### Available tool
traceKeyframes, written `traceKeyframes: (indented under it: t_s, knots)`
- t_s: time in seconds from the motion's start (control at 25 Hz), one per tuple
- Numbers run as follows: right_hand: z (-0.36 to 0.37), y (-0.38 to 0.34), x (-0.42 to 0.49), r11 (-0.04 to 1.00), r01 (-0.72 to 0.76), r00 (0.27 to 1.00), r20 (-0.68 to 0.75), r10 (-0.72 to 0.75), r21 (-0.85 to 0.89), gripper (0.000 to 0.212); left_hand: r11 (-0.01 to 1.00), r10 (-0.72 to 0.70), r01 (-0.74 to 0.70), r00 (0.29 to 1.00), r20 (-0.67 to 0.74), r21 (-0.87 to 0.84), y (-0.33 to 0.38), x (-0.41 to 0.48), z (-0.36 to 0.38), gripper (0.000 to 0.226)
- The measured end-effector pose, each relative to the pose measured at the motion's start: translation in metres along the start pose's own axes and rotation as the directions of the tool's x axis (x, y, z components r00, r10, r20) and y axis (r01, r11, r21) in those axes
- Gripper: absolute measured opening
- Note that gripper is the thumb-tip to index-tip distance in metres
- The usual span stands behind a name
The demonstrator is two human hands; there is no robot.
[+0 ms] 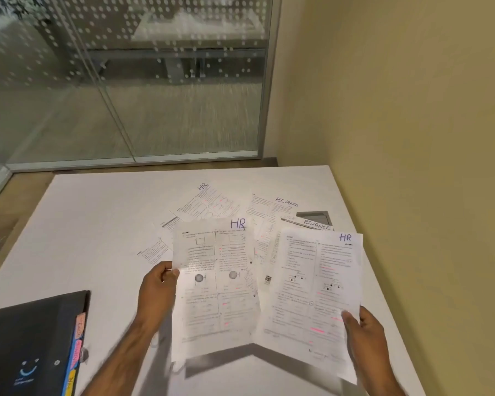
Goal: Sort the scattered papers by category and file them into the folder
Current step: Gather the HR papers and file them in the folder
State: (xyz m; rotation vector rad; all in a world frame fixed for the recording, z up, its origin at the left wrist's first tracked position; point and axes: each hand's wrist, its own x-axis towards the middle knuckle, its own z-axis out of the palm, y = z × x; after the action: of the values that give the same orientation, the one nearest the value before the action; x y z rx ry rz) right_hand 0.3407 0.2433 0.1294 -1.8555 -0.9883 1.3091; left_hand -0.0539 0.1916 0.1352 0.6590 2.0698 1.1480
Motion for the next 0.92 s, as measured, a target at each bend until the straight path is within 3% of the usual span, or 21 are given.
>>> traceKeyframes:
  t_s: [0.2,0.44,0.6,0.72,0.92]
  knots:
    - [0.033,-0.013,-0.002,1.0,0.024,0.99,0.136,-0.022,-0.018,0.019,0.987,-0.094,0.11,0.987,0.128,-0.119,0.0,-0.04,-0.018,0.019]
    - [0.02,-0.031,0.002,0.992,0.119,0.989,0.093,-0.115,-0.032,0.015,0.989,-0.11,0.111,0.994,0.011,-0.103,-0.003,-0.049,-0.051,0.021]
    - [0.006,-0.037,-0.001,0.99,0.138,0.986,0.103,-0.134,-0.031,0.017,0.968,-0.184,0.189,0.982,0.047,-0.167,-0.018,-0.042,-0.071,0.019]
    - [0.021,-0.023,-0.01,0.998,0.067,0.975,0.214,-0.062,-0.015,0.019,0.961,-0.206,0.222,0.972,0.11,-0.164,-0.018,-0.05,-0.056,0.018]
    - [0.056,-0.002,-0.033,0.997,-0.044,0.884,0.468,0.013,0.056,0.027,0.974,-0.176,0.205,0.952,0.249,-0.093,-0.008,-0.077,-0.018,0.017]
